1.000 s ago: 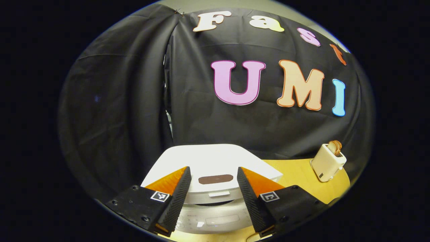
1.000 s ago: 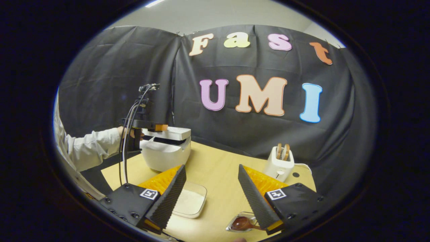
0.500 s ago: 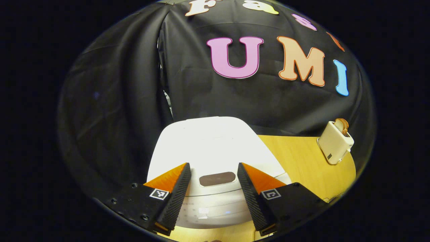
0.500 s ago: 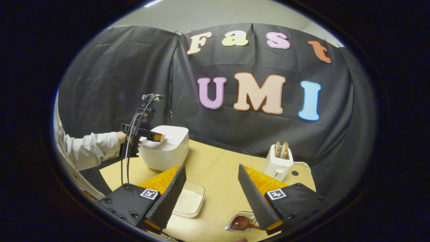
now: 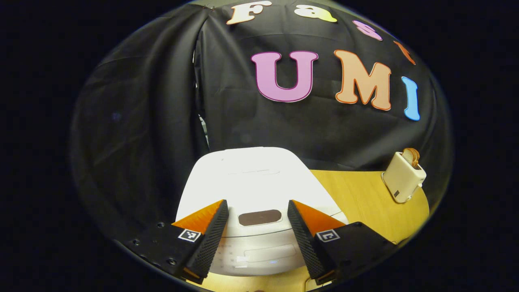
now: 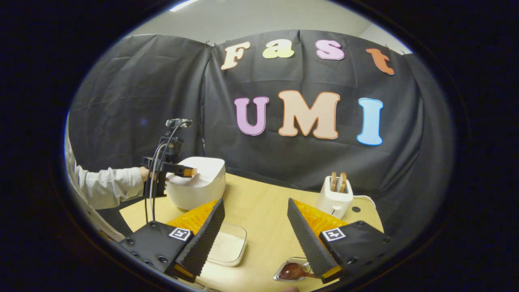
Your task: Close the left gripper, press the button to open the rice cooker; take a wooden spoon from the chopstick holder with the right hand, scoop a spoonful of rice and pour it into the rice cooker, then put the wooden spoon back into the chopstick holder.
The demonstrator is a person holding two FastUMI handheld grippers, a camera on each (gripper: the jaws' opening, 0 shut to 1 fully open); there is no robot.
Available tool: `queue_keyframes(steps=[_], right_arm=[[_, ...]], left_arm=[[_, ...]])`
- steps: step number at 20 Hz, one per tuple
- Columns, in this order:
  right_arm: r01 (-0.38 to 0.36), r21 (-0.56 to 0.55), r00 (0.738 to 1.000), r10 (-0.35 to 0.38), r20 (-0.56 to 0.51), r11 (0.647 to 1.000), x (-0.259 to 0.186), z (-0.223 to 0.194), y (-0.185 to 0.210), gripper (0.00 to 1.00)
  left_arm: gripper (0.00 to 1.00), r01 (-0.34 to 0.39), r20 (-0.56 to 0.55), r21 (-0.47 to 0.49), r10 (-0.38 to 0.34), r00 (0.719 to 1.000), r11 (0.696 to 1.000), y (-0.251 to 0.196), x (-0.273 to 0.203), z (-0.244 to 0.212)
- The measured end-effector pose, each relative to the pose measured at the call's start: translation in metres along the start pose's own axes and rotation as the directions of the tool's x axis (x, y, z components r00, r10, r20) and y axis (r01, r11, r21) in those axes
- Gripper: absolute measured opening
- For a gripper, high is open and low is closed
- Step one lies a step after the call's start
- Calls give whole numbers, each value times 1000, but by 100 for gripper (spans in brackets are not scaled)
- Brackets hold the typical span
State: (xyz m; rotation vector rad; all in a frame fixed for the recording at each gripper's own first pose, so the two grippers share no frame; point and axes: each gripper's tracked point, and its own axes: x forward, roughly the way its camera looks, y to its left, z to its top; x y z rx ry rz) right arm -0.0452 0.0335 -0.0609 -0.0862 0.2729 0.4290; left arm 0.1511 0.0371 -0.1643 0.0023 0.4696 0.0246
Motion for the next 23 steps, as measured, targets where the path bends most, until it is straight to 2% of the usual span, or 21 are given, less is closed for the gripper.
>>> queue_keyframes(steps=[2,4,7,10,11,18,23], right_arm=[[14,24,999,-15,31,1000,-6,9,-2,100],[40,43,997,-43,71,998,-7,19,-8,100],[92,93,986,-104,132,991,-8,29,-20,96],[146,163,970,-174,172,976,-9,32,-38,96],[164,177,964,-195,179,971,-9,30,-43,100],[284,192,927,-320,194,939,-3,17,-69,96],[327,208,903,-369,219,922,-7,24,-78,96]], left_arm=[[93,14,26,-56,-12,1000,998,-5,-15,5],[95,41,99,-82,-32,995,996,-13,-38,15],[95,63,223,-40,-53,973,997,-26,-81,34],[95,82,348,-5,-75,934,997,-43,-134,51],[95,86,375,3,-81,924,996,-50,-149,53],[95,101,467,81,-128,875,992,-85,-216,56],[95,83,468,69,-106,878,994,-79,-220,55]])
